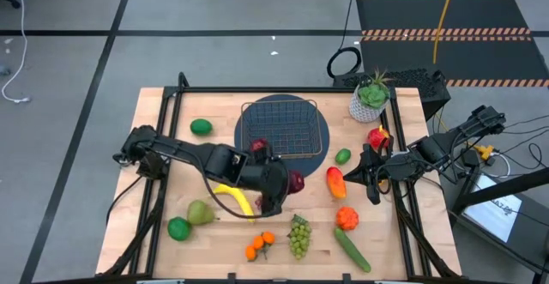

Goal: Build produce basket
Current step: Put the dark red apple into the wire basket, then put the red apple into the wire basket

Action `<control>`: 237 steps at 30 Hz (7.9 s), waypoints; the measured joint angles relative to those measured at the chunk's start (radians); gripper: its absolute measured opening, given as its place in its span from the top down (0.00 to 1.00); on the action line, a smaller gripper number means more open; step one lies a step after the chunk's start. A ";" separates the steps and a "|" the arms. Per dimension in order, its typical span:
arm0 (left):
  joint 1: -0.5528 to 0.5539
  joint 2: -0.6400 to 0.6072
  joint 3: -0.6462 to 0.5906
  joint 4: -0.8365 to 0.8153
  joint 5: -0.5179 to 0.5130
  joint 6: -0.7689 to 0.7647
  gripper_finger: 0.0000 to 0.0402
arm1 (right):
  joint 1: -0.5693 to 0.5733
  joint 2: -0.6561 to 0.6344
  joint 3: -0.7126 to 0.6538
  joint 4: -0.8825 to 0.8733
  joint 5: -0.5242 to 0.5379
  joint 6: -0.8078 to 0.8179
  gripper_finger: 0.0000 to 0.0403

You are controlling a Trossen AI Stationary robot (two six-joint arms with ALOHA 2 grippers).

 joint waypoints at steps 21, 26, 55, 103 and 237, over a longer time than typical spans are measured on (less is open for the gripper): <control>0.085 0.000 0.032 0.132 -0.032 0.020 0.30 | 0.000 0.000 0.000 0.060 0.001 -0.023 0.98; 0.138 0.000 0.032 0.250 -0.035 0.030 0.28 | 0.000 0.000 0.000 0.060 -0.001 0.015 0.98; 0.243 0.000 0.032 0.665 -0.035 -0.166 0.27 | -0.004 -0.056 0.000 0.455 0.057 -0.270 0.90; 0.174 0.001 0.031 0.648 -0.036 0.048 0.27 | -0.243 0.087 0.394 0.330 -0.044 -0.331 0.02; 0.365 -0.697 -0.529 -0.062 0.188 -0.148 0.64 | -0.825 0.394 0.177 0.522 -0.103 -0.236 0.20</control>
